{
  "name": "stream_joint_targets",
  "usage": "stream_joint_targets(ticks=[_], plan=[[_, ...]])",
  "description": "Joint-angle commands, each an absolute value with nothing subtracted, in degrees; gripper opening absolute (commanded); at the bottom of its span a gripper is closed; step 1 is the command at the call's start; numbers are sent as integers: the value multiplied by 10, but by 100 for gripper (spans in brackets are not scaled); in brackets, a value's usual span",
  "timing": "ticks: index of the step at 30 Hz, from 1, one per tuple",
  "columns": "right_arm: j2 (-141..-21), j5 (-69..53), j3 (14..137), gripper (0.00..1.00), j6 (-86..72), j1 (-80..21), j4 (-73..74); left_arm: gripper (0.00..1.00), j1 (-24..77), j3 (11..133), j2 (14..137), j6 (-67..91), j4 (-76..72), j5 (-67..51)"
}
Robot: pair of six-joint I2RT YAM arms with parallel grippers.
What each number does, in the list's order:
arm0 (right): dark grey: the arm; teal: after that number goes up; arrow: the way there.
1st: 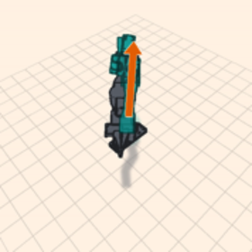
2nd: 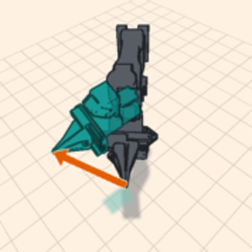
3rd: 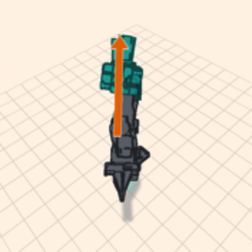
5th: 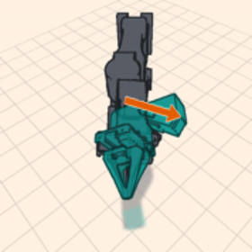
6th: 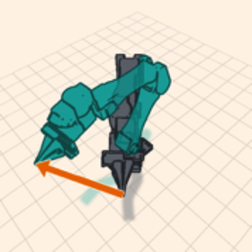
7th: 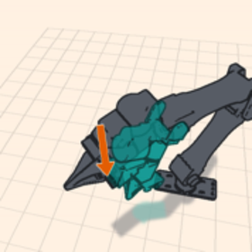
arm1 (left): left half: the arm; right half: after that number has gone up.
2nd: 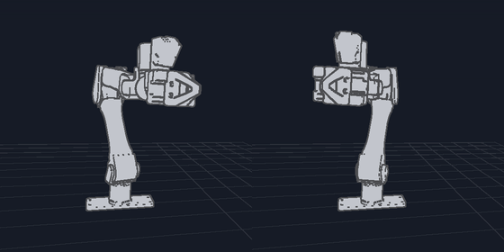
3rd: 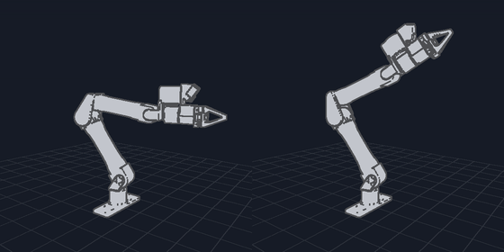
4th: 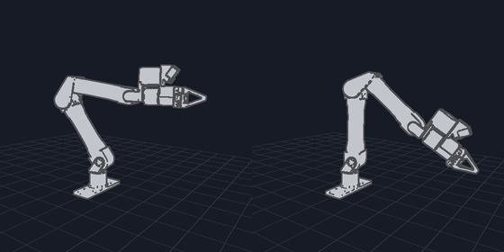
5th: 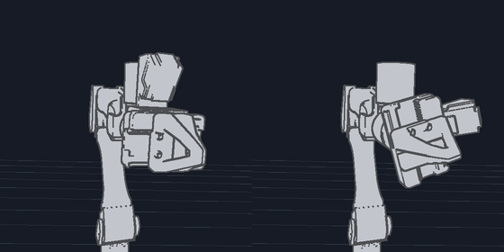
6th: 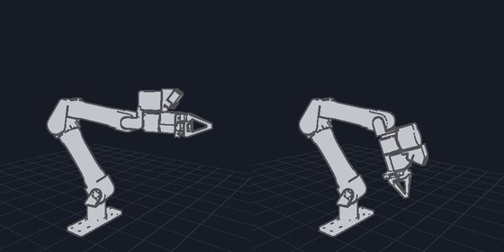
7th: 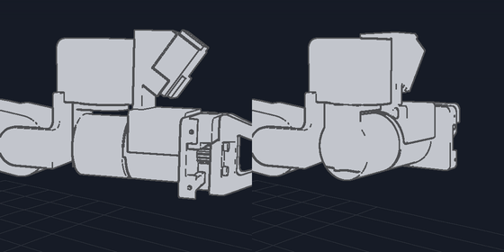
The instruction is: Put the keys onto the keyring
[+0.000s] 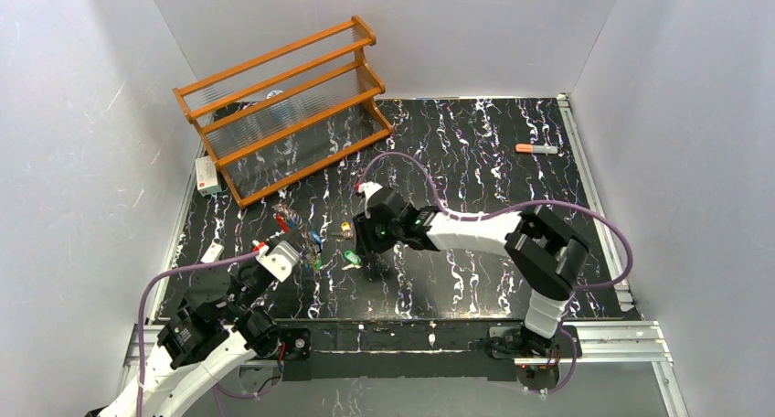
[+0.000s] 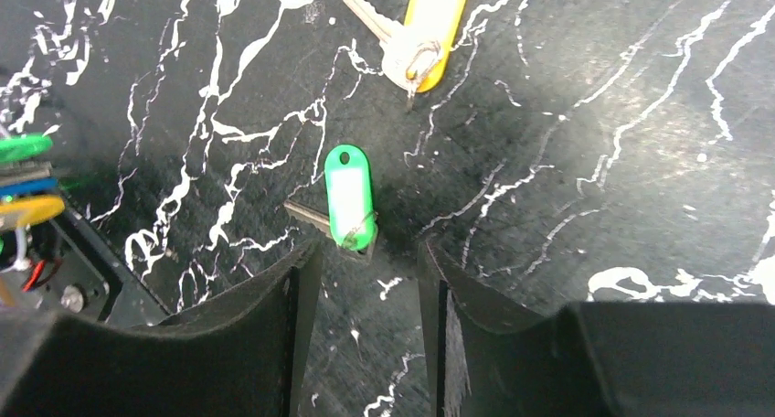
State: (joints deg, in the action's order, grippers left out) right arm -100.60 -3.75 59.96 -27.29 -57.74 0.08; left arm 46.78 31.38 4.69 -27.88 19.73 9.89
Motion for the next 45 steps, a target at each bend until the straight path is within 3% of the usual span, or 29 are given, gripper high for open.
stream_joint_targets(ticks=[1, 10, 19, 28, 35, 39, 45], plan=[[-1047, 66, 662, 50, -291, -612, 72, 0, 469, 333, 40, -276, 204, 110], [-1084, 106, 704, 42, -290, -634, 102, 0, 469, 328, 38, -266, 202, 102], [-1058, 84, 678, 1, -295, -636, 84, 0, 469, 325, 36, -265, 203, 105], [-993, 97, 637, 1, -281, -627, 58, 0, 469, 316, 51, -257, 194, 86], [-926, 41, 583, 1, -259, -549, 34, 0, 469, 297, 112, -234, 159, 37], [-883, 14, 553, 1, -219, -501, 31, 0, 469, 273, 166, -201, 107, 12], [-817, 95, 525, 1, -129, -489, 48, 0, 469, 230, 269, -142, -49, -43]])
